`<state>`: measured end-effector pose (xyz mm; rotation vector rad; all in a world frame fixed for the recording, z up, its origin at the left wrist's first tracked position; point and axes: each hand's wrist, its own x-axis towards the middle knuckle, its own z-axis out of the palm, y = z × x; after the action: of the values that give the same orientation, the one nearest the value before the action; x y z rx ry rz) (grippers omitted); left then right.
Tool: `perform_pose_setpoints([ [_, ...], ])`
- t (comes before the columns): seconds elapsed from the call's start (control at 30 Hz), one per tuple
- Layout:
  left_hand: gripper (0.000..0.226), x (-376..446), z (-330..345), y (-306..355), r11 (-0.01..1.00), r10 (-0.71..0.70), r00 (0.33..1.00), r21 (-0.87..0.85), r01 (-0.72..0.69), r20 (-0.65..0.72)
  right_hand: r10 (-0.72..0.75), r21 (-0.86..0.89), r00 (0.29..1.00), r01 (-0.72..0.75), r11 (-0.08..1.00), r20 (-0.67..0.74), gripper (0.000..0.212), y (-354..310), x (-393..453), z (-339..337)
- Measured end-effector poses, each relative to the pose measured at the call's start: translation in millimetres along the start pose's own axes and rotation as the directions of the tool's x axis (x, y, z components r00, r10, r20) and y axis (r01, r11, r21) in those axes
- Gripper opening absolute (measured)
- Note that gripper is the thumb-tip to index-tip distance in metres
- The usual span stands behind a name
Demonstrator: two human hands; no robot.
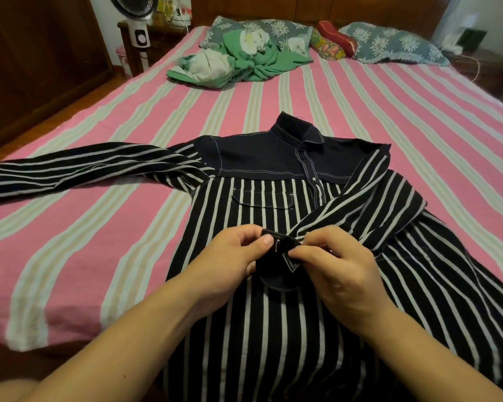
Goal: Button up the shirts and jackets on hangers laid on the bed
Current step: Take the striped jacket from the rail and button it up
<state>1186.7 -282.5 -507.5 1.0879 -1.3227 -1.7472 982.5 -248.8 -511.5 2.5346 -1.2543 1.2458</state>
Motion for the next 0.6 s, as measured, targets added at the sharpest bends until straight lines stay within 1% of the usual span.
perform_pose_setpoints([
  [0.1, 0.033, 2.3, 0.0, -0.8, 0.999, -0.026, 0.999, -0.040, 0.027, 0.036, -0.071, -0.047, 0.997, 0.071, 0.996, -0.004, 0.014, 0.1, 0.9, 0.7],
  [0.2, 0.028, 1.6, 1.7, -0.1, 0.997, -0.040, 0.996, -0.067, 0.046, 0.079, -0.142, -0.056, 0.990, 0.142, 0.988, -0.007, 0.016, -2.9, 3.7, 4.0],
  [0.3, 0.027, 0.9, 1.3, 1.4, 0.997, -0.039, 0.995, -0.065, 0.045, 0.095, -0.125, -0.028, 0.992, 0.125, 0.992, -0.020, 0.015, -1.5, 5.3, 5.8],
  [0.43, 0.025, -1.8, -0.7, 5.8, 0.999, -0.038, 0.991, 0.029, 0.035, 0.127, -0.129, -0.030, 0.992, 0.128, 0.991, -0.016, 0.018, -3.1, 5.4, 6.6],
  [0.6, 0.016, -3.4, -4.6, 6.2, 0.997, -0.038, 0.975, -0.058, 0.052, 0.218, -0.118, -0.049, 0.993, 0.117, 0.992, -0.020, 0.023, -5.2, 9.9, 3.4],
])
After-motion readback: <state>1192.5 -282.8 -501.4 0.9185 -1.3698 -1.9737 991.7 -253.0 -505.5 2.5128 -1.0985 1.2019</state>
